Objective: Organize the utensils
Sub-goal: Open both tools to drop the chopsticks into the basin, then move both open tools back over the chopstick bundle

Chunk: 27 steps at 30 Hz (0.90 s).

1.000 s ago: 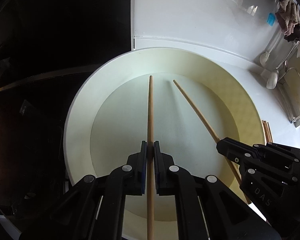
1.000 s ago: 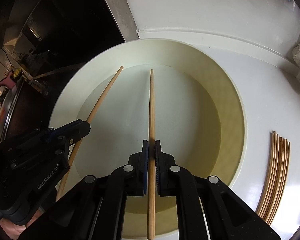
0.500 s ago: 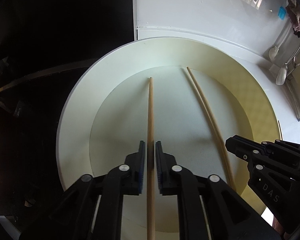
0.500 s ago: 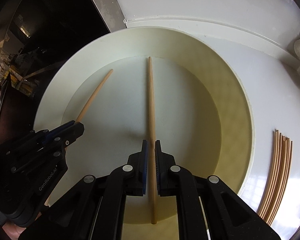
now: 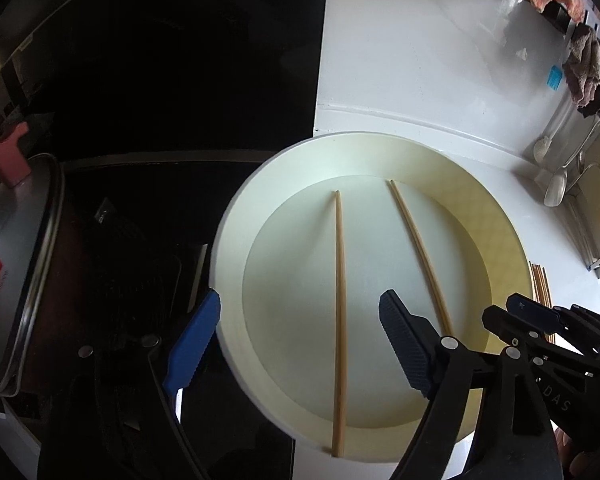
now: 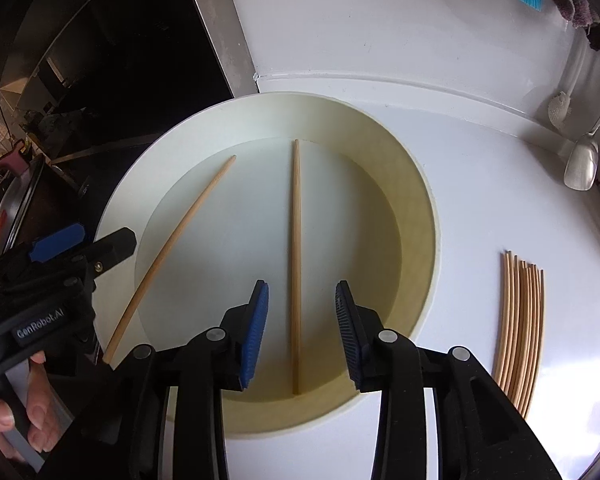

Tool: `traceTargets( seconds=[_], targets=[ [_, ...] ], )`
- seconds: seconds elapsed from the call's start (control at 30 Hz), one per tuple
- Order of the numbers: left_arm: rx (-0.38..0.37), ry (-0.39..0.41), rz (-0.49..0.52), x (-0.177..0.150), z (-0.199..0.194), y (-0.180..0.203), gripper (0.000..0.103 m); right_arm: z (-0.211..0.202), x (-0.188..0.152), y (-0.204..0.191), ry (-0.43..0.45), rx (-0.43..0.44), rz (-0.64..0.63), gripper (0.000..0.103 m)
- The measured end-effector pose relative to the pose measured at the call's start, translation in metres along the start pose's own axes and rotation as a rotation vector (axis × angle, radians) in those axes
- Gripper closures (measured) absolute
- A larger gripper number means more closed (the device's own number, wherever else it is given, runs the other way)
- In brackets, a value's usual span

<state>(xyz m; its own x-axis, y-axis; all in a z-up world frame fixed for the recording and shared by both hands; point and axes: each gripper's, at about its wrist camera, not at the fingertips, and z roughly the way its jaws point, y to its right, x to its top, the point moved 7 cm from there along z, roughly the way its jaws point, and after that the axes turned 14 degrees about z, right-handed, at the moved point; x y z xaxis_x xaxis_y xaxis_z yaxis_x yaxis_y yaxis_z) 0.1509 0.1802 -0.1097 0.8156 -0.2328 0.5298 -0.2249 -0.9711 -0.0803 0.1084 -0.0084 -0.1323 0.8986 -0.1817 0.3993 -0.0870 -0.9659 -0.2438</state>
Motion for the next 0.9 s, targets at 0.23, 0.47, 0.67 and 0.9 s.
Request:
traceTargets(
  seconds=[0.23,0.47,0.67,0.9],
  targets=[
    [0.006,0.034,-0.029,-0.010,-0.034,0.005,0.018,-0.028,-0.022,0.015,0.023,0.012,0.017,0.061],
    [-0.016,0.056,-0.023,-0.017,-0.057,0.038,0.014,-0.051,-0.038,0.037,0.047,0.010,0.026,0.059],
    [-0.039,0.073,0.035,-0.019,-0.070,0.088,0.013,-0.069,-0.046,0.070,0.072,0.000,0.047,0.056],
    [-0.060,0.073,0.098,-0.019,-0.074,0.148,0.013,-0.095,-0.058,0.129,0.103,-0.029,0.100,0.052]
  ],
)
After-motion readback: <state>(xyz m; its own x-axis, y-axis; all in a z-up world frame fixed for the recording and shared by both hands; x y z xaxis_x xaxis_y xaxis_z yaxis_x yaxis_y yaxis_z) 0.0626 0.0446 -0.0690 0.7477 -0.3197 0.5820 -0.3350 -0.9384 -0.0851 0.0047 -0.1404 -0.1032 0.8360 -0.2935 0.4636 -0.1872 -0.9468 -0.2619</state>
